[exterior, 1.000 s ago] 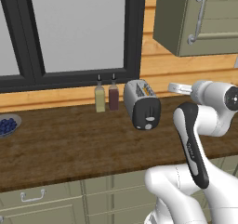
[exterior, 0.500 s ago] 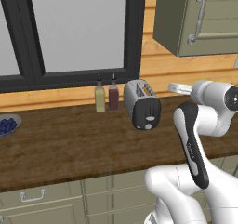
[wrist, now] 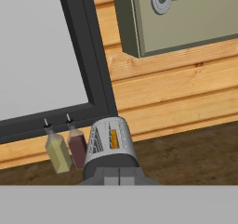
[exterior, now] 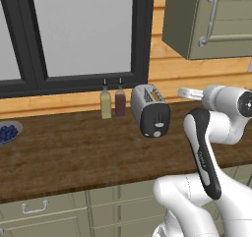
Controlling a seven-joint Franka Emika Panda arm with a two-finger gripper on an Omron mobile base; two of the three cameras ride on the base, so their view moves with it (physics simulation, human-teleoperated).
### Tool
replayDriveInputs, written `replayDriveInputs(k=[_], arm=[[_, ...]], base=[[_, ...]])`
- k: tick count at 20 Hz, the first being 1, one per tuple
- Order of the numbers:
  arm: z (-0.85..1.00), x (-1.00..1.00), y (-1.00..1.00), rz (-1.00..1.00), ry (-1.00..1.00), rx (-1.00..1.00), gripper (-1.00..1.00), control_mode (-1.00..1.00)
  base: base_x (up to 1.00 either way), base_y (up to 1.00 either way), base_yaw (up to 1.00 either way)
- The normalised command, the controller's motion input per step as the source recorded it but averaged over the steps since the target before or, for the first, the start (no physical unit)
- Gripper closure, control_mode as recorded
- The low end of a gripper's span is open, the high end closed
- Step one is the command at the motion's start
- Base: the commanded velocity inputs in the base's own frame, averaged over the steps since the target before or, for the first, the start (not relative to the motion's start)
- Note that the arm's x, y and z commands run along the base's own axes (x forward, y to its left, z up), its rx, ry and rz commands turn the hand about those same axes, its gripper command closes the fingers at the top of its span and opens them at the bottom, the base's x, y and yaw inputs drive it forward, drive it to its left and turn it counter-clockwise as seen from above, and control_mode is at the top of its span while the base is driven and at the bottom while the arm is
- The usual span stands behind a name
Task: Start the toaster. Once the lever pops up, take the bread to the plate on the dining counter.
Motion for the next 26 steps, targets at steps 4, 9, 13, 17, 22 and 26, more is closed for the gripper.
replayDriveInputs(k=[4,9,13,17,22,26], arm=[[0.0,0.0,0.0,0.0,0.0,0.0,1.0,-1.0],[0.0,0.0,0.0,0.0,0.0,0.0,1.0,-1.0],[0.0,0.0,0.0,0.0,0.0,0.0,1.0,-1.0],[0.0,0.0,0.0,0.0,0.0,0.0,1.0,-1.0],[0.0,0.0,0.0,0.0,0.0,0.0,1.0,-1.0],[0.0,0.0,0.0,0.0,0.0,0.0,1.0,-1.0]], base=[[0.0,0.0,0.0],[0.0,0.0,0.0],[0.0,0.0,0.0],[0.0,0.0,0.0],[0.0,0.0,0.0],[0.0,0.0,0.0]])
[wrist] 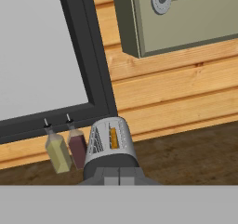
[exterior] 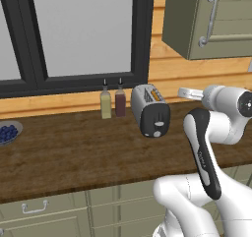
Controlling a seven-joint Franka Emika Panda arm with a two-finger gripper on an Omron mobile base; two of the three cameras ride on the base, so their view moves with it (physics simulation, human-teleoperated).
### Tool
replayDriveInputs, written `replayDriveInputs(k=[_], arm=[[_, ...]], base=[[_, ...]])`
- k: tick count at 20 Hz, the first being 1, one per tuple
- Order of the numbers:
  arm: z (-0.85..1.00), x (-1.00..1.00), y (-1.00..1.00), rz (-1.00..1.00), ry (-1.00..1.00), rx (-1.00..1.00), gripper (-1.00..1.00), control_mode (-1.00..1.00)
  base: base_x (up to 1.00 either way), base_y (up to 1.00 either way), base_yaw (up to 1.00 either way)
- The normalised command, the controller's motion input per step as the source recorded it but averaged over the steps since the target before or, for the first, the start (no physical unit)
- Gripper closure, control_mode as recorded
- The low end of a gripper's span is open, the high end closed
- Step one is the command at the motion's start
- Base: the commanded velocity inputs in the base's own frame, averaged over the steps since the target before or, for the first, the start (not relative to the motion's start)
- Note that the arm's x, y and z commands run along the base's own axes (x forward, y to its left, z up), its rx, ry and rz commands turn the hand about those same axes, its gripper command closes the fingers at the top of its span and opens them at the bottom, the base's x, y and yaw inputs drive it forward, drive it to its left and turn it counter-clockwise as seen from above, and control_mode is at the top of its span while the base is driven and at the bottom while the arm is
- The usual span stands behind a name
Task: Start the toaster. Once the lever pops up, take the bread to the plate on the dining counter.
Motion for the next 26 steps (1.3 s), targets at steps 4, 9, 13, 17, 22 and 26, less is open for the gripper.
replayDriveInputs(k=[4,9,13,17,22,26], arm=[[0.0,0.0,0.0,0.0,0.0,0.0,1.0,-1.0],[0.0,0.0,0.0,0.0,0.0,0.0,1.0,-1.0],[0.0,0.0,0.0,0.0,0.0,0.0,1.0,-1.0],[0.0,0.0,0.0,0.0,0.0,0.0,1.0,-1.0],[0.0,0.0,0.0,0.0,0.0,0.0,1.0,-1.0],[0.0,0.0,0.0,0.0,0.0,0.0,1.0,-1.0]], base=[[0.0,0.0,0.0],[0.0,0.0,0.0],[0.0,0.0,0.0],[0.0,0.0,0.0],[0.0,0.0,0.0],[0.0,0.0,0.0]])
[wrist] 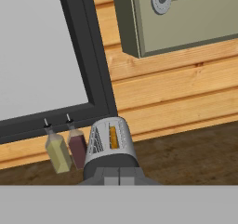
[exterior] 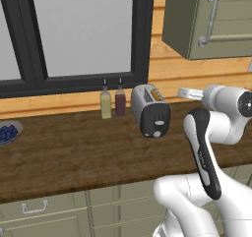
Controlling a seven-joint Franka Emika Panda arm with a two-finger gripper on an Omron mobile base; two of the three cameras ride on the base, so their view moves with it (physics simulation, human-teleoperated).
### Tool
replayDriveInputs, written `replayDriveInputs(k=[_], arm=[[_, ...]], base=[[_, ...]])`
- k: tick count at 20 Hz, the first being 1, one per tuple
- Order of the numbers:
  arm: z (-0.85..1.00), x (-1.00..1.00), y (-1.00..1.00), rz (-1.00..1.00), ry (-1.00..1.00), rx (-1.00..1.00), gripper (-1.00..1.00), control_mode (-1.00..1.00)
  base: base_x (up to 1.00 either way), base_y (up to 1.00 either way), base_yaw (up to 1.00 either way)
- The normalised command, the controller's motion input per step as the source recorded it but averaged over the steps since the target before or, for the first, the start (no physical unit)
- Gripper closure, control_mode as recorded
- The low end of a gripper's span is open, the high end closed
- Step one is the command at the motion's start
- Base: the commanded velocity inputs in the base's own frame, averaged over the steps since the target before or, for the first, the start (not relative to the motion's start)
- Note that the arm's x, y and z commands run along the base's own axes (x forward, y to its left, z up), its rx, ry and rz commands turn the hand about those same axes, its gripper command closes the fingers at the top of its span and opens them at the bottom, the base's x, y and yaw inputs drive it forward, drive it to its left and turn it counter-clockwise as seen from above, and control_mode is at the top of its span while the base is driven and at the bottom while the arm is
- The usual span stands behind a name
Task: Start the toaster. Once the lever pops up, take the bread to the plate on the dining counter.
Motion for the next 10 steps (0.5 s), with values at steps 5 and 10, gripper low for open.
replayDriveInputs(k=[5,10], arm=[[0.0,0.0,0.0,0.0,0.0,0.0,1.0,-1.0],[0.0,0.0,0.0,0.0,0.0,0.0,1.0,-1.0]], base=[[0.0,0.0,0.0],[0.0,0.0,0.0]])
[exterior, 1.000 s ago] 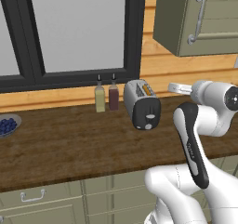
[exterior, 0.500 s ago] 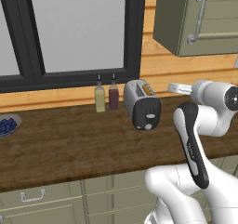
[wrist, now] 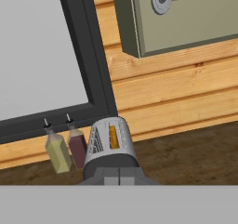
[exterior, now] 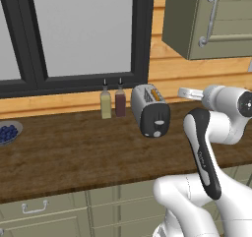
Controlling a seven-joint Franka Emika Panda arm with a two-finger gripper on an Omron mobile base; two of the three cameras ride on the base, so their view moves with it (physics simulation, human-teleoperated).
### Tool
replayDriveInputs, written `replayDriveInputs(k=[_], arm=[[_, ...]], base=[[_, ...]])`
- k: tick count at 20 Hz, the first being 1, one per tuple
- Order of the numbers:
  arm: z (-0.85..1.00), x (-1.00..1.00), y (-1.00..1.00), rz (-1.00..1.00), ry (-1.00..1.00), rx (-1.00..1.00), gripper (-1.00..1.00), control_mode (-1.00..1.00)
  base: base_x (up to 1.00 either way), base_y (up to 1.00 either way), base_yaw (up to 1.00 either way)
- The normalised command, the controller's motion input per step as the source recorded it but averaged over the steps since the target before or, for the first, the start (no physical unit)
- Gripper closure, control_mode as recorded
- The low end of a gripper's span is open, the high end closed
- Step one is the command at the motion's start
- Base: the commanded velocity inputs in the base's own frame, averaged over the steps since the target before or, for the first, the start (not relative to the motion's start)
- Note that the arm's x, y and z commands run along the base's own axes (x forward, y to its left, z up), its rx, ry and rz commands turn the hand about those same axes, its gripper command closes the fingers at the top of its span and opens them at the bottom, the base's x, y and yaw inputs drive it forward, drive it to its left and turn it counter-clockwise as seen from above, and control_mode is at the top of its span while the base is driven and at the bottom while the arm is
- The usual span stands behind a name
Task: Start the toaster. Once the lever pops up, take the bread to the plate on the dining counter.
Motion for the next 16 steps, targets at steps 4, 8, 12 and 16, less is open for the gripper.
replayDriveInputs(k=[4,8,12,16], arm=[[0.0,0.0,0.0,0.0,0.0,0.0,1.0,-1.0],[0.0,0.0,0.0,0.0,0.0,0.0,1.0,-1.0],[0.0,0.0,0.0,0.0,0.0,0.0,1.0,-1.0],[0.0,0.0,0.0,0.0,0.0,0.0,1.0,-1.0]], base=[[0.0,0.0,0.0],[0.0,0.0,0.0],[0.0,0.0,0.0],[0.0,0.0,0.0]])
